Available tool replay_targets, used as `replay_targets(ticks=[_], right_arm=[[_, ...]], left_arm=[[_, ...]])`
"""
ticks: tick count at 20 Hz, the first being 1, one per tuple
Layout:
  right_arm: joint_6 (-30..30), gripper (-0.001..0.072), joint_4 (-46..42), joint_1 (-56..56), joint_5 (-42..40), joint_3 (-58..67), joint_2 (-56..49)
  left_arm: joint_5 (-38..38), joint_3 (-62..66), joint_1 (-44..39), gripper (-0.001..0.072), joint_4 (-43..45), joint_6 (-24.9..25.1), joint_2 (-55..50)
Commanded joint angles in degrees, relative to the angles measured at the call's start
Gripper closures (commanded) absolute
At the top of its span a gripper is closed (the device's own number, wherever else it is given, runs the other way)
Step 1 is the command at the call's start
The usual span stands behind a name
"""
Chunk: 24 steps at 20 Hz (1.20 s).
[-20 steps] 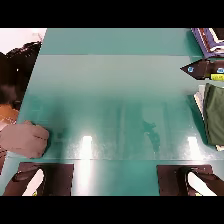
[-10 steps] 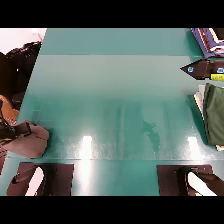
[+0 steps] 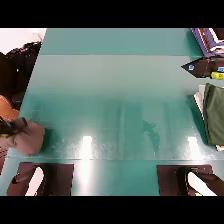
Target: Fold the shirts.
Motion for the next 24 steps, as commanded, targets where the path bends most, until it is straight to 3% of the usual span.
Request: replay_targets(ticks=[1,5,9,13,17,20,24], right_arm=[[0.0,0.0694,0.2,0.0,-1.9,1.9,0.0],[0.0,0.0694,0.0,0.0,-6.8,8.9,0.0],[0.0,0.0694,0.0,0.0,-11.1,14.8,-0.1],[0.0,0.0695,0.1,0.0,-11.3,17.0,0.0],[0.0,0.0694,0.1,0.0,-10.8,17.0,0.0],[0.0,0.0694,0.1,0.0,-10.6,17.0,0.0],[0.0,0.0694,0.1,0.0,-10.4,17.0,0.0]], left_arm=[[-2.8,16.3,-3.0,0.0683,-5.2,-0.1,0.1],[0.1,38.1,-14.2,0.0684,-13.2,-1.1,0.0],[7.7,47.8,-27.5,0.0685,-16.4,-4.5,-0.4],[13.8,48.6,-37.5,0.0685,-16.3,-9.1,-3.6],[10.7,48.3,-49.1,0.0685,-15.3,-9.7,-13.4],[13.9,44.9,-58.5,0.0683,-13.5,-11.8,-21.9],[14.4,38.6,-64.8,0.0682,-13.4,-12.9,-29.4]])
